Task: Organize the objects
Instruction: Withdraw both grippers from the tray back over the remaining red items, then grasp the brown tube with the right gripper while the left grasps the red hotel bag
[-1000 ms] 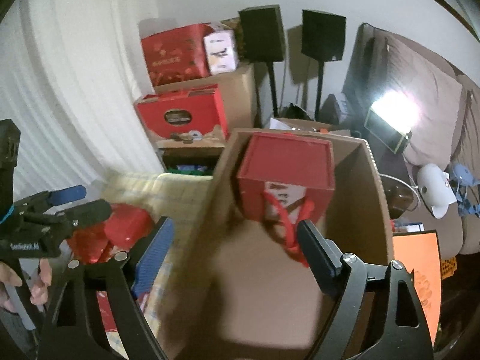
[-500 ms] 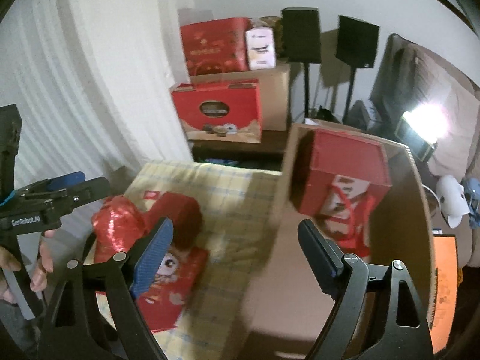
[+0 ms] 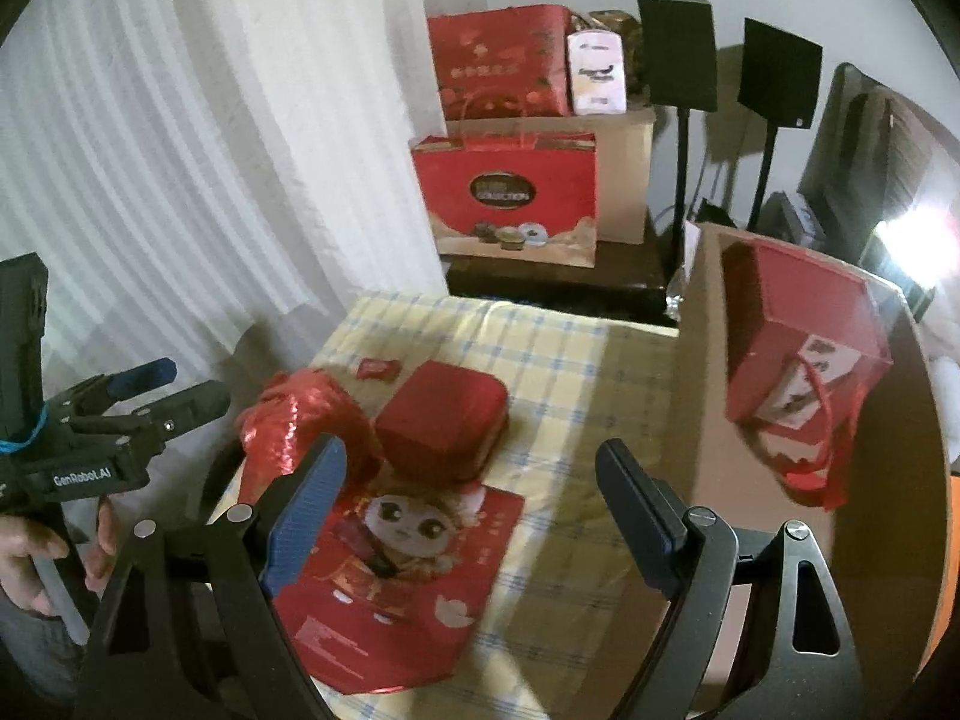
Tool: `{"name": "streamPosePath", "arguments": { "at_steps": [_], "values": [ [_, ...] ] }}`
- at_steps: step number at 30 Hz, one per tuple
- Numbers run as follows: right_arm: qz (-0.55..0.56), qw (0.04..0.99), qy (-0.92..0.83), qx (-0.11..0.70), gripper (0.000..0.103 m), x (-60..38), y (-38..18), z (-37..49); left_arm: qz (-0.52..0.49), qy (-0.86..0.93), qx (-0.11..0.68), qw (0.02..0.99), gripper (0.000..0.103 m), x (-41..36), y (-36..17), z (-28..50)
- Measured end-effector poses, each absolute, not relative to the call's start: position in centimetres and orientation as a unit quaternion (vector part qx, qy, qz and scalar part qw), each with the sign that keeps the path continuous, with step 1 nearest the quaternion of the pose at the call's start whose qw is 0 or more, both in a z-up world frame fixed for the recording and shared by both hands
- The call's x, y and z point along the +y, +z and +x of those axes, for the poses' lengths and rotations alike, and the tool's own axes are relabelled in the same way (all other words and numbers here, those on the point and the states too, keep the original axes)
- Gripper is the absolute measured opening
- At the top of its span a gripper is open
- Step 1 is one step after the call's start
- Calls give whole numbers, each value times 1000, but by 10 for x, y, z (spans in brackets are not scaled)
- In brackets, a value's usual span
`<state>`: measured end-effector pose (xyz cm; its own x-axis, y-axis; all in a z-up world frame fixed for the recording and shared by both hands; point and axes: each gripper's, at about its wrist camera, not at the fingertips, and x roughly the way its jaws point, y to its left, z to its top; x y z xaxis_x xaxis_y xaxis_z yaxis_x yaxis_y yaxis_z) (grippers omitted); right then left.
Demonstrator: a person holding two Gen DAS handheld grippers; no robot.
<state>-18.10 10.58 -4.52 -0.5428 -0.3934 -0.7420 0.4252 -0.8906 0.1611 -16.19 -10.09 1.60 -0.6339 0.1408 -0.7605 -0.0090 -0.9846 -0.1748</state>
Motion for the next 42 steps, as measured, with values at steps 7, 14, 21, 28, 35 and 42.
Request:
{"name": "streamPosePath", "arguments": {
  "at_steps": [7, 14, 21, 28, 35, 42],
  "values": [
    [429, 241, -870, 19, 100, 87, -58, -179, -434, 897, -72, 36, 103, -114, -1, -157],
    [436, 250, -864, 28, 101, 69, -76, -174, -444, 893, -74, 19, 103, -125, -24, -146],
    [456, 263, -850, 20, 101, 58, -103, -166, -459, 882, -109, 16, 103, -138, -53, -131],
    [465, 271, -841, 51, 96, 42, -128, -157, -474, 872, -125, 9, 103, -147, -77, -126],
    [466, 285, -833, 81, 80, 31, -142, -150, -493, 859, -136, -1, 103, -151, -100, -126],
    [477, 312, -816, 95, 59, 26, -161, -146, -506, 851, -144, 10, 102, -146, -111, -132]
  ]
}}
